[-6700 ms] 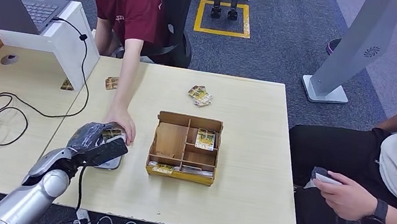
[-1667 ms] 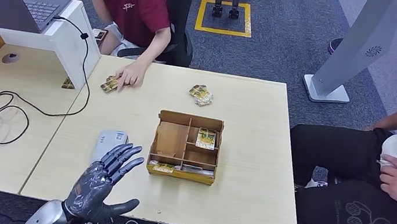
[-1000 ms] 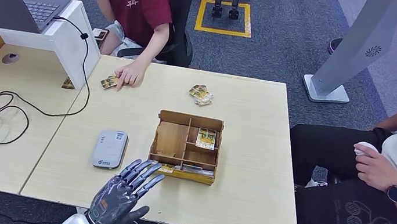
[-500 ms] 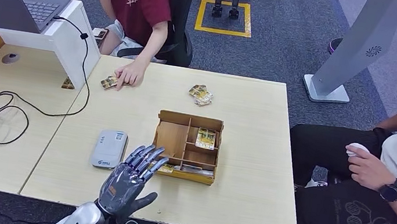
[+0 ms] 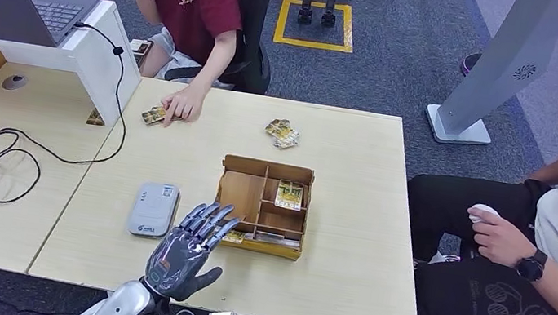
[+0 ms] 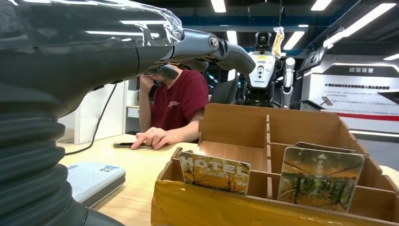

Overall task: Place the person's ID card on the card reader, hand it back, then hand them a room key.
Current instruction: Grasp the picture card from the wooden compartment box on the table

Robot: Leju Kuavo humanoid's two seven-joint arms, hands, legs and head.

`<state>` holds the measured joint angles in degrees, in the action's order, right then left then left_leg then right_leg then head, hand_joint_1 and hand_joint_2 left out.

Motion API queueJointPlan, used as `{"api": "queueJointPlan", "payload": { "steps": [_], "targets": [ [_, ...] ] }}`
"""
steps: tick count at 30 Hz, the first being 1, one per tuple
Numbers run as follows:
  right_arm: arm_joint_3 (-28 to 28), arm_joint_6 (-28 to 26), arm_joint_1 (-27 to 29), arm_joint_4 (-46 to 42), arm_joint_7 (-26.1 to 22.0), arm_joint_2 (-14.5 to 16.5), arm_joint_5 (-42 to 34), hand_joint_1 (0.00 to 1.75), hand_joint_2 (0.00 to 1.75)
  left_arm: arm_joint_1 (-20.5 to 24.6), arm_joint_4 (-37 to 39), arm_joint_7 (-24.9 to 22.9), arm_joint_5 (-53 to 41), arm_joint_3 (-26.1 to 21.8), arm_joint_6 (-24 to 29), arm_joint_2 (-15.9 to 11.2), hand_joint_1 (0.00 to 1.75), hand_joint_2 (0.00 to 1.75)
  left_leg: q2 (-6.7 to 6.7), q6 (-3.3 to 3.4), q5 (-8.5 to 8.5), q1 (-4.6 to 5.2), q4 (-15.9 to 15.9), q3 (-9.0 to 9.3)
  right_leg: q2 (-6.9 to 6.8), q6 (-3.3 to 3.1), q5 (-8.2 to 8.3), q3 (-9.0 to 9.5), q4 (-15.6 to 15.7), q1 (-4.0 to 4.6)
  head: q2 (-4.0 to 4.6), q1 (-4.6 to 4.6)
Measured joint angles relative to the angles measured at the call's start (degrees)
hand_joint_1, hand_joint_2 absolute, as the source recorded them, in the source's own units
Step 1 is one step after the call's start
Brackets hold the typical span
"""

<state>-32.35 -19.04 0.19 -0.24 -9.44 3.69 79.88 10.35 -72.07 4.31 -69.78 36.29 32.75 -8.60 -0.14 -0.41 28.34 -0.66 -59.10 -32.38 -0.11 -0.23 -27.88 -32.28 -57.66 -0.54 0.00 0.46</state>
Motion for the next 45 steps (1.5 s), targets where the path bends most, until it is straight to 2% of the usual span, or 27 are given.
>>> {"api": "queueJointPlan", "payload": {
  "steps": [24, 28, 29, 45],
  "targets": [
    [1.2, 0.0, -0.4, 0.0, 0.4, 0.0, -0.2, 0.0, 1.75, 3.5, 7.9, -0.9, 2.3, -1.9, 0.2, 4.4, 0.01, 1.75, 0.01, 0.0, -0.01, 0.0, 0.0, 0.0, -0.01, 0.0, 0.0, 0.0, 0.0, 0.0, 0.0, -0.01],
    [1.4, 0.0, -0.5, 0.0, 0.6, 0.0, -0.3, 0.0, 1.75, 3.8, 9.1, -1.0, 2.7, -2.1, 0.0, 4.7, 1.71, 1.75, 0.01, 0.0, -0.02, 0.0, 0.0, 0.0, 0.0, 0.0, 0.01, 0.0, 0.0, 0.0, 0.0, -0.01],
    [1.4, 0.0, -0.5, 0.0, 0.6, 0.0, -0.3, 0.0, 1.75, 3.9, 9.4, -1.0, 2.9, -2.1, -0.1, 4.8, 1.75, 1.75, 0.01, 0.0, -0.02, 0.0, 0.0, 0.0, 0.0, 0.0, 0.01, 0.0, 0.0, 0.0, 0.0, -0.01],
    [1.7, -0.2, -0.8, 0.0, 0.6, 0.1, -1.2, 0.0, 1.75, 4.5, 11.7, 0.4, 6.2, -3.1, -1.7, 5.5, 1.75, 1.75, 0.02, 0.0, -0.02, 0.0, 0.0, 0.0, -0.01, 0.0, 0.01, 0.01, 0.0, 0.0, 0.01, -0.01]
  ]
}}
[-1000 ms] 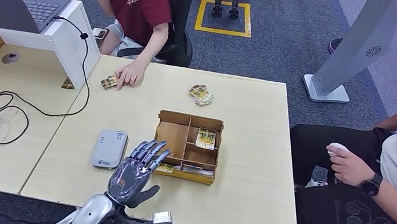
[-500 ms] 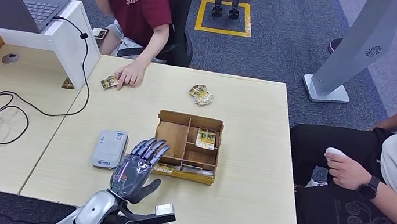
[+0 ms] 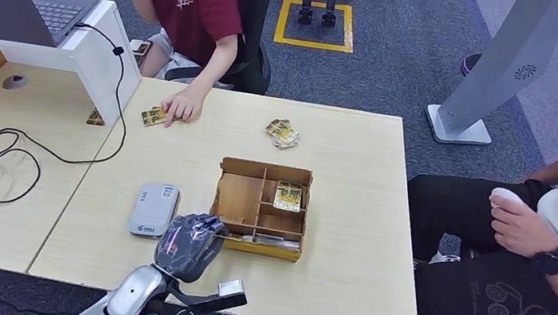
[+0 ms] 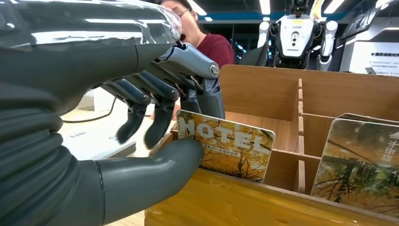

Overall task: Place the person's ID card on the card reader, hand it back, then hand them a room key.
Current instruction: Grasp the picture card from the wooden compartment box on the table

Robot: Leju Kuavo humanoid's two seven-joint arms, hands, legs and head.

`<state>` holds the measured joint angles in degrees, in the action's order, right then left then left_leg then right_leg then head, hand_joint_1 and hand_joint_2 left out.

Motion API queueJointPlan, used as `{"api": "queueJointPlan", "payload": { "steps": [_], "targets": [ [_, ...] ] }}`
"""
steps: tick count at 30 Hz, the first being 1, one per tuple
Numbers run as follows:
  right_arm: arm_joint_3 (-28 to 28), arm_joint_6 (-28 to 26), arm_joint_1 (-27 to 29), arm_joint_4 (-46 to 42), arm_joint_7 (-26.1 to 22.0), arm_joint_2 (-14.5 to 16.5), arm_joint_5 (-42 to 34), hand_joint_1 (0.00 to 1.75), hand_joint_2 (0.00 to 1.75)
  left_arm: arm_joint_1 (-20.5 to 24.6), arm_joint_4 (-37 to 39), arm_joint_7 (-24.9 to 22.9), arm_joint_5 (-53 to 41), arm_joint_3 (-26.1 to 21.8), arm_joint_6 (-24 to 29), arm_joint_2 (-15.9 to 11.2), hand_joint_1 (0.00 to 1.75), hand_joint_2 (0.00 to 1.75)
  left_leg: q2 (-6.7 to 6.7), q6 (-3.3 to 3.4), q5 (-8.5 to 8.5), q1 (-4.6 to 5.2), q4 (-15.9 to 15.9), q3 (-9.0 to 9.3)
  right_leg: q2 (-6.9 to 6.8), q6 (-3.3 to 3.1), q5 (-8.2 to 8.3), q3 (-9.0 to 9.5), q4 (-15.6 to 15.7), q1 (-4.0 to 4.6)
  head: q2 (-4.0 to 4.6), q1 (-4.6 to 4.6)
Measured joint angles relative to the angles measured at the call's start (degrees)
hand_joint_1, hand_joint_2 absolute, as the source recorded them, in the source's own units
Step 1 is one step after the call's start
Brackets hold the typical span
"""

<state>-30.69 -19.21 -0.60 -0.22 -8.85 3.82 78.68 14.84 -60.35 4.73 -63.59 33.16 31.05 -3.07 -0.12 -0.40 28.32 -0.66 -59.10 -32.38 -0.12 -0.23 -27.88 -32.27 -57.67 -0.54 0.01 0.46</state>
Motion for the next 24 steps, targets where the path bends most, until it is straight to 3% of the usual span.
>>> {"api": "queueJointPlan", "payload": {
  "steps": [13, 18, 24],
  "targets": [
    [0.0, 0.0, 0.0, 0.0, 0.0, 0.0, -0.3, 0.0, 1.75, 0.0, -1.0, 1.8, 3.3, -0.1, -1.5, 0.0, 1.75, 1.75, 0.0, 0.0, 0.0, 0.0, 0.0, -0.01, -0.01, 0.0, 0.0, 0.0, 0.0, 0.0, -0.01, 0.0],
    [0.4, 0.0, 0.0, 0.2, 0.0, 0.2, -1.9, 0.0, 1.75, 0.6, -17.2, 3.4, 10.2, -0.1, -6.1, -2.7, 1.75, 1.75, 0.02, 0.0, -0.01, 0.0, 0.0, -0.01, -0.02, 0.0, 0.0, -0.01, 0.0, 0.0, -0.01, 0.0],
    [0.5, 0.0, 0.1, 0.3, 0.0, 0.3, -2.8, 0.0, 1.75, 2.2, -24.1, 4.2, 15.0, -0.1, -7.5, -4.4, 1.75, 1.75, 0.02, -0.01, -0.02, -0.01, 0.0, -0.01, -0.03, 0.0, 0.0, -0.01, 0.0, 0.01, -0.01, 0.01]
  ]
}}
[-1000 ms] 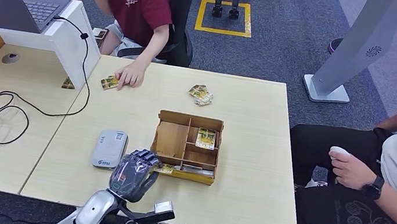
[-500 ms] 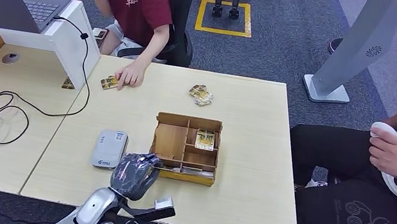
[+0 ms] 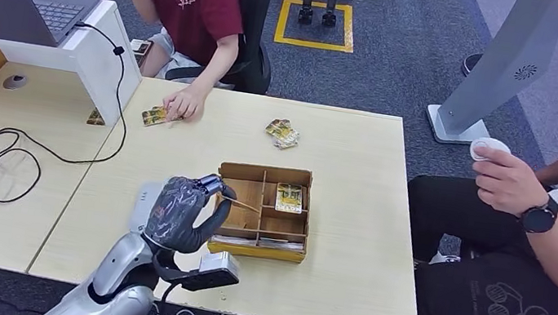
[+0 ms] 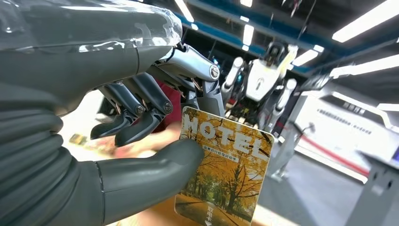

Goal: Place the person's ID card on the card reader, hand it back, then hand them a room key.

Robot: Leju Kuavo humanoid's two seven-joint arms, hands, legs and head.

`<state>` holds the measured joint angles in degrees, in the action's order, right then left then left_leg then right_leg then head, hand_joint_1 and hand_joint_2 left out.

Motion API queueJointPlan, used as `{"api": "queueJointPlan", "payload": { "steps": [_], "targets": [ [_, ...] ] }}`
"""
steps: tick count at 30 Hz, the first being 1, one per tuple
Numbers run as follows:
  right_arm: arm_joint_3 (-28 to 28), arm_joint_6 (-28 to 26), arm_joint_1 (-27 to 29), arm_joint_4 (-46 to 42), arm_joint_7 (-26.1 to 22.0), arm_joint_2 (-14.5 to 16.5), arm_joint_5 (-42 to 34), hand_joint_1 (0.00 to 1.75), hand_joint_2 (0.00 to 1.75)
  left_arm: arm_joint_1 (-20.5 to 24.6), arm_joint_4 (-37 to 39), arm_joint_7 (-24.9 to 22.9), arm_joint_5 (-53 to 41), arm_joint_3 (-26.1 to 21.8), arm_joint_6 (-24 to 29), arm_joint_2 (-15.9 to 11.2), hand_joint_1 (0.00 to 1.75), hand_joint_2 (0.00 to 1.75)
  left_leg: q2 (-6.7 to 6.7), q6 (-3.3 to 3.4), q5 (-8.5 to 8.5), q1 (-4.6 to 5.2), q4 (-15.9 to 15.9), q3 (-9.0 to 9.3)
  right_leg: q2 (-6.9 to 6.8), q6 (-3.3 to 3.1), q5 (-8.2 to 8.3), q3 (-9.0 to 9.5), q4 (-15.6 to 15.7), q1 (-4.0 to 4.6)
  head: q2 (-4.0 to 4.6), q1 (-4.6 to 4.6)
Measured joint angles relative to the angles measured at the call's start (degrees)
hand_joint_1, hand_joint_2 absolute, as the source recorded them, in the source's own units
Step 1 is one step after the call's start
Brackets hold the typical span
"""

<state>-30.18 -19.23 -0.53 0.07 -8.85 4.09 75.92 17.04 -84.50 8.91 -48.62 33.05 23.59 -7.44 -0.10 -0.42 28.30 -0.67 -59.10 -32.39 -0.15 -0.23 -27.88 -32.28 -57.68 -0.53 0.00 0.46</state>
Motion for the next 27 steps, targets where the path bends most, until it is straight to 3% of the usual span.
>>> {"api": "queueJointPlan", "payload": {
  "steps": [4, 8, 14, 18, 27],
  "targets": [
    [0.3, 0.0, 0.0, 0.0, 0.0, 0.0, -0.2, 0.0, 1.75, 3.1, -3.4, -1.2, 0.9, -0.5, -1.5, -0.7, 1.75, 1.75, 0.01, -0.02, -0.02, 0.0, 0.0, 0.01, 0.0, -0.01, 0.02, 0.0, 0.0, 0.0, 0.0, -0.01],
    [1.0, 0.1, -0.1, 0.0, 0.0, 0.0, 0.1, 0.0, 1.75, 7.8, -2.1, -5.4, -2.5, -1.4, -1.1, -0.4, 1.75, 1.75, 0.02, 0.01, -0.06, 0.0, 0.0, 0.0, -0.02, -0.02, 0.08, -0.01, 0.0, 0.0, 0.0, -0.01],
    [2.7, 0.0, -0.7, 0.0, 0.4, 0.0, 1.5, 0.0, 1.75, 17.4, 9.7, -11.4, -11.4, -3.7, 2.4, 1.3, 1.75, 1.75, 0.0, 0.03, -0.16, 0.0, 0.0, 0.0, 0.0, -0.04, 0.2, -0.02, 0.0, 0.0, 0.0, -0.02],
    [3.4, 0.0, -1.0, 0.0, 0.7, 0.0, 2.0, 0.0, 1.75, 22.9, 19.7, -12.9, -13.7, -5.4, 3.3, 2.3, 1.75, 1.75, -0.04, 0.01, -0.2, 0.0, 0.0, 0.01, 0.04, -0.03, 0.25, -0.02, 0.0, 0.0, 0.0, -0.01],
    [4.3, 0.0, -1.1, 0.0, 1.4, 0.0, 2.8, 0.0, 1.75, 27.0, 31.5, -13.5, -14.8, -7.5, 3.7, 2.7, 1.75, 1.75, -0.02, 0.0, -0.21, 0.0, 0.0, -0.01, 0.06, -0.03, 0.24, -0.04, 0.0, 0.0, 0.0, 0.01]
  ]
}}
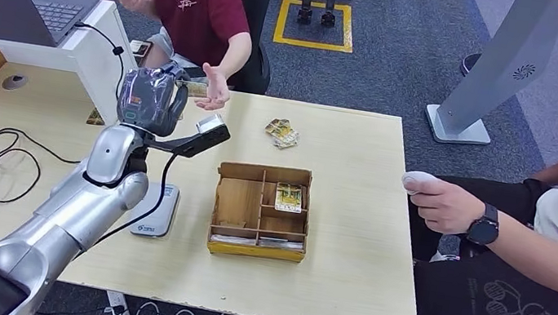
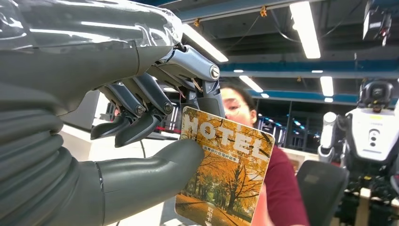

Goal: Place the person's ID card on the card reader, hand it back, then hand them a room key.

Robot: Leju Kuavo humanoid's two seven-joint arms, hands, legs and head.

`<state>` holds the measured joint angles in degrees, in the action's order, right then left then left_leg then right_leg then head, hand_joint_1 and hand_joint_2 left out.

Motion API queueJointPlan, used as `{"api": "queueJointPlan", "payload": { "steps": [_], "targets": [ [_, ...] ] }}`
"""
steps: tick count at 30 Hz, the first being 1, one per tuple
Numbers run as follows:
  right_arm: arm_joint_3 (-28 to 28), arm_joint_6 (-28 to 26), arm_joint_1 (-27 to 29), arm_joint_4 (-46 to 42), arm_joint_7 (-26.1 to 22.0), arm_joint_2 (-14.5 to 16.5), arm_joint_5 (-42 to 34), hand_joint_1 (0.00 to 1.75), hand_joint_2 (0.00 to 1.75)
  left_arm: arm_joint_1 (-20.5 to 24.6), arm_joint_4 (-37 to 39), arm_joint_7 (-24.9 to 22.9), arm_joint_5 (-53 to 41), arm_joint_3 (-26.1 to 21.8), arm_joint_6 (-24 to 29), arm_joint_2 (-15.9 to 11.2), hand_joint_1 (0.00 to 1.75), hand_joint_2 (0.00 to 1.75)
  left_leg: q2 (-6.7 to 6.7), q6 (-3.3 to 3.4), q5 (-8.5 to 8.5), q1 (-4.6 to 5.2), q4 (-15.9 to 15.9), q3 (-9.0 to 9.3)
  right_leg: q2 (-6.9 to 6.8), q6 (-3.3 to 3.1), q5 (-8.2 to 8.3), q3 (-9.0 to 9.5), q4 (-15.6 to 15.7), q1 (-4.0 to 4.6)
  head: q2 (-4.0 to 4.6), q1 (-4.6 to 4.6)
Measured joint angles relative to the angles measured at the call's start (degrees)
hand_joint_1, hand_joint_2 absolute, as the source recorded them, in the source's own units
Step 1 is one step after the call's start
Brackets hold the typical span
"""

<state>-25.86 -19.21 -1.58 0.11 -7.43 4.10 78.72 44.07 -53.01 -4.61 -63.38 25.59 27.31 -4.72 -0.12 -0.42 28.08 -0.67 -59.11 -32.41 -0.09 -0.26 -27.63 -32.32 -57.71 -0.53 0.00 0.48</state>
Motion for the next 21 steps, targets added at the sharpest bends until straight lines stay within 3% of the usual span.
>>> {"api": "queueJointPlan", "payload": {
  "steps": [21],
  "targets": [
    [0.0, 0.2, 0.0, 0.0, -1.1, -0.1, -0.9, 0.0, 1.75, 2.1, 10.1, -2.6, -1.1, -3.0, 1.6, -1.3, 1.75, 1.75, 0.02, -0.02, -0.02, 0.0, 0.0, -0.04, -0.02, 0.0, 0.01, -0.01, 0.0, 0.0, 0.0, 0.01]
  ]
}}
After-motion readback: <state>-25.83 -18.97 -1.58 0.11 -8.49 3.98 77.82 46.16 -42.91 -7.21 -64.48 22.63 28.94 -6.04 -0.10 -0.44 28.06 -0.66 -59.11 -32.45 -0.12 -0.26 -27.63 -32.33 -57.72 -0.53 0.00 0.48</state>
